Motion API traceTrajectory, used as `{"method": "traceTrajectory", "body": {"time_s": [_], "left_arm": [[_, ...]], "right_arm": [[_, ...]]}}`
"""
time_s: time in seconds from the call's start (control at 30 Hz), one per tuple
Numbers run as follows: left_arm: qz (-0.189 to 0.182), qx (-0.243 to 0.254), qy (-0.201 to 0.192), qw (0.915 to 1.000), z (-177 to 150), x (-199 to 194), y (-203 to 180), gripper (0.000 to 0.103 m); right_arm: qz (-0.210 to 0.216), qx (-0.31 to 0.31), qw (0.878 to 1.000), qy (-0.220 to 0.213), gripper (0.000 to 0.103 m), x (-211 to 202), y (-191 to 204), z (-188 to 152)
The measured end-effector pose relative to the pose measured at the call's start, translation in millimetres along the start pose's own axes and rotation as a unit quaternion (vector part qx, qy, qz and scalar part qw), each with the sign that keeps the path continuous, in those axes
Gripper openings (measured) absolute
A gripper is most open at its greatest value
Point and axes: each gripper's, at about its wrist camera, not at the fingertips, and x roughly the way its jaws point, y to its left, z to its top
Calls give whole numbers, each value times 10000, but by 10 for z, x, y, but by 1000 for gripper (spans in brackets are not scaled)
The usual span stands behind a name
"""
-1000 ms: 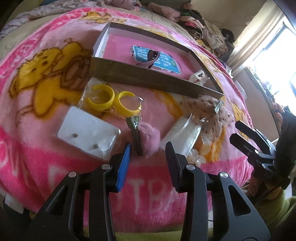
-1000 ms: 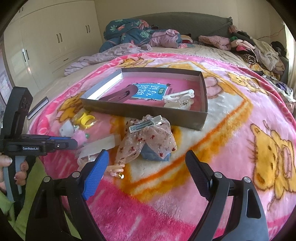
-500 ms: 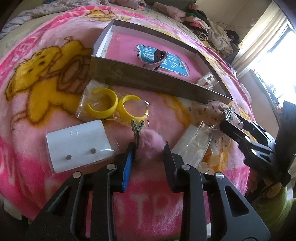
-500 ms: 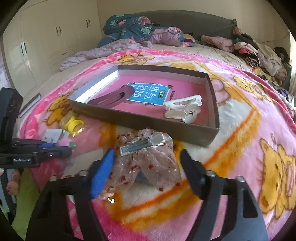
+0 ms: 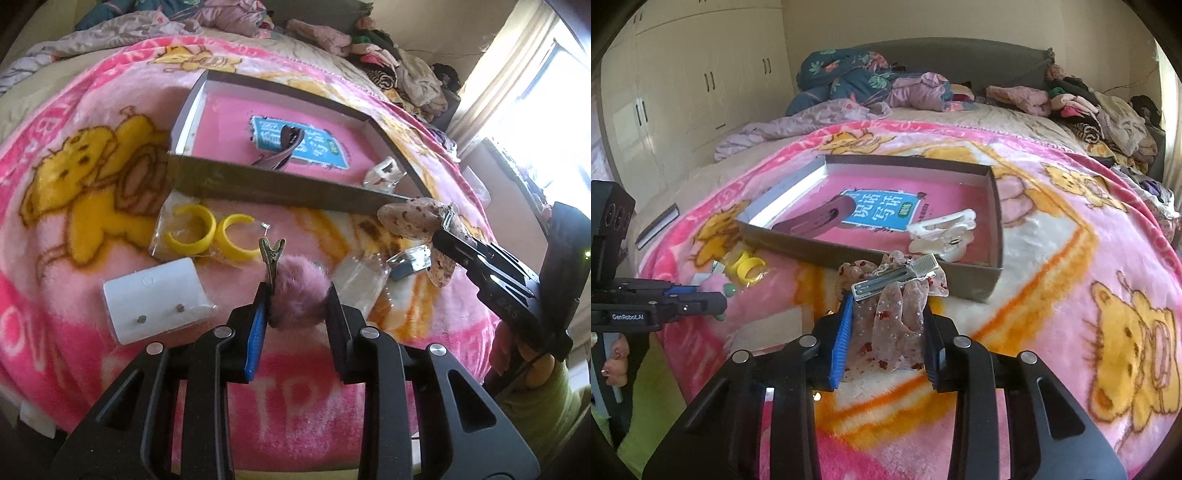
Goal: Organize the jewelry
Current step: 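Grasp the lace scrunchie with the right tool while the left tool grasps the pink pom-pom clip, then carry scrunchie and pom-pom clip into the tray and open both tools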
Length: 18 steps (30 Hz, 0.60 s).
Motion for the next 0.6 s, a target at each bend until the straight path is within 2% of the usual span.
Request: {"method": "traceTrajectory", "body": {"time_s": [0.6], "left_arm": [[-88, 379, -201, 9990, 359, 7, -250, 22]], "right_arm": [[-199, 264, 9990, -309, 32, -284, -186, 79]]}}
